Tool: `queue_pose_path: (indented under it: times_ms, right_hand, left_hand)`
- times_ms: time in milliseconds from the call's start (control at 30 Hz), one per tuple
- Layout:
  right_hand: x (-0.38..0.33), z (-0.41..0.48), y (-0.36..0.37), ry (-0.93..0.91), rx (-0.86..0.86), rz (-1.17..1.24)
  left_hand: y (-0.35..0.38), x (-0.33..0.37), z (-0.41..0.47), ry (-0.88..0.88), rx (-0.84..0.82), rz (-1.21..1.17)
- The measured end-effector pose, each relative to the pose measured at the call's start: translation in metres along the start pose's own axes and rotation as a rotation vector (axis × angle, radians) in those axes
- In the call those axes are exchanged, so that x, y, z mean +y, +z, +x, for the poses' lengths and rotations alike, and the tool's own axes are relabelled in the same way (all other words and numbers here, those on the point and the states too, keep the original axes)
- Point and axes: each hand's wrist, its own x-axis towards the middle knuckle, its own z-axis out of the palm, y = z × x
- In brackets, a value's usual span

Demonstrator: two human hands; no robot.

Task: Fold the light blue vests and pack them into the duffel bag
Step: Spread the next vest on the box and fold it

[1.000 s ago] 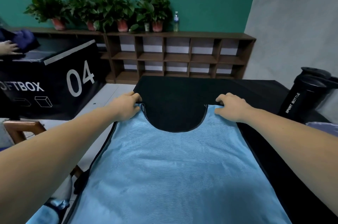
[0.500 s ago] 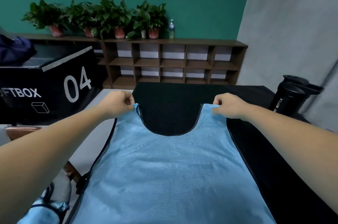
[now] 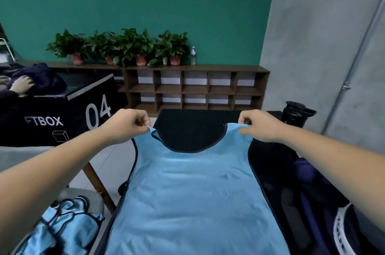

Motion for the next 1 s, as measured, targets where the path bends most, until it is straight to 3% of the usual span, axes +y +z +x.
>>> queue_pose_path:
  times_ms: [467,767,1000]
  right_hand:
    - [-0.037,-0.162,-0.025,-0.074,0.067,0.081]
    - [-0.040,-0.249,0.004,-0.120,0.040,0.120]
    - [-0.041,-0.301,0.034,-0.210,-0.015,0.012]
  left_hand:
    - [-0.054,0.068,-0.148,0.146,-0.022,0.043]
    - [-0.036,0.077,-0.245,0.196,-0.072,0.015]
    - [-0.017,0.064,-0.292,0.256,-0.100,0.043]
